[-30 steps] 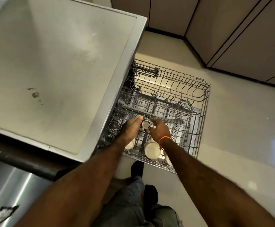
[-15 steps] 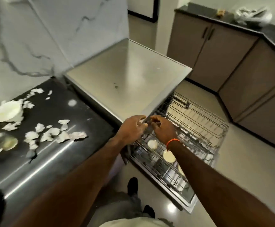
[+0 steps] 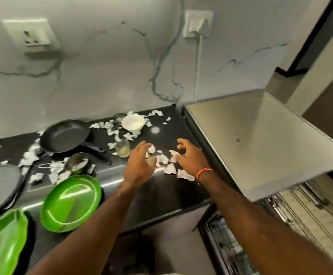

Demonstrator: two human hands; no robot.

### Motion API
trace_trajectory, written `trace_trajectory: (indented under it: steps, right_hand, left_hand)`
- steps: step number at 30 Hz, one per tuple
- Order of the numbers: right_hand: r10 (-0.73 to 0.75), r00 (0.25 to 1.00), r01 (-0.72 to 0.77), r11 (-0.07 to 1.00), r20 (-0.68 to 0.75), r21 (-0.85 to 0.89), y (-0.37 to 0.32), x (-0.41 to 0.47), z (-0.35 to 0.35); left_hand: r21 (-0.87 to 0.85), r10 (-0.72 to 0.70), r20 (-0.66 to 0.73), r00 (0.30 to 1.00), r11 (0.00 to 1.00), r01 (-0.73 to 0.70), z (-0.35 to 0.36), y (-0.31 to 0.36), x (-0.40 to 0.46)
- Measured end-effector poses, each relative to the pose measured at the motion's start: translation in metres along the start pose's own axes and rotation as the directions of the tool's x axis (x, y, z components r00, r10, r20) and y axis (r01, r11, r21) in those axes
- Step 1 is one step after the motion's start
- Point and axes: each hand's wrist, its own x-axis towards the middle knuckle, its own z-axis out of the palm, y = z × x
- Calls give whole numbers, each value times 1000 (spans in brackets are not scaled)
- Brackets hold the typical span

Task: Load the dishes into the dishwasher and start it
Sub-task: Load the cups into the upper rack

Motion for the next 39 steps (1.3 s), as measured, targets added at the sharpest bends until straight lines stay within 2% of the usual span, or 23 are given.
trace_trajectory:
  steps: [3,7,9,12,17,20,23,26,30,32,36,39]
  right_hand:
    - [-41,993,49,996,109,-71,-37,48,46]
    - [-57,952,123,971,299,-206,-71,98,109]
    - [-68,926,168,955,372,-245,-79,111,137]
    - [-72,907,174,962,416,-213,-85,118,165]
    - [-64,938,102,990,341,-95,-83,115,172]
    - [-65,946,69,998,316,-1,-75,100,155]
    - [-71,960,52,996,272,76,-58,77,121]
    - [-66,980,45,992,188,115,-32,50,79]
    - [-9,999,2,983,37,185,9,-2,12]
    - [54,997,-38,972,-61,231,32,-33,-25]
    - [126,973,-77,967,-195,243,82,-96,-89]
    - [184,954,-118,956,-236,267,117,-146,-130]
  left_hand:
    - [30,-58,-81,995,998,61,-30,-49,12]
    - [-8,-130,-96,987,991,130,-57,-95,25]
    - [-24,-138,-66,988,990,137,-66,-109,29]
    - [-19,-155,23,988,988,155,-75,-121,33]
    - [-96,-196,57,979,975,201,-76,-126,39]
    - [-127,-189,54,980,973,195,-70,-118,43]
    - [-248,-180,99,979,948,200,-57,-91,44]
    - [-458,-177,223,959,849,263,-36,-51,37]
    - [-715,-120,370,921,596,365,5,22,15]
    - [-732,-77,444,893,544,411,30,66,0]
    - [-684,67,600,797,559,468,84,142,-31]
    - [-667,86,688,721,468,580,125,191,-58]
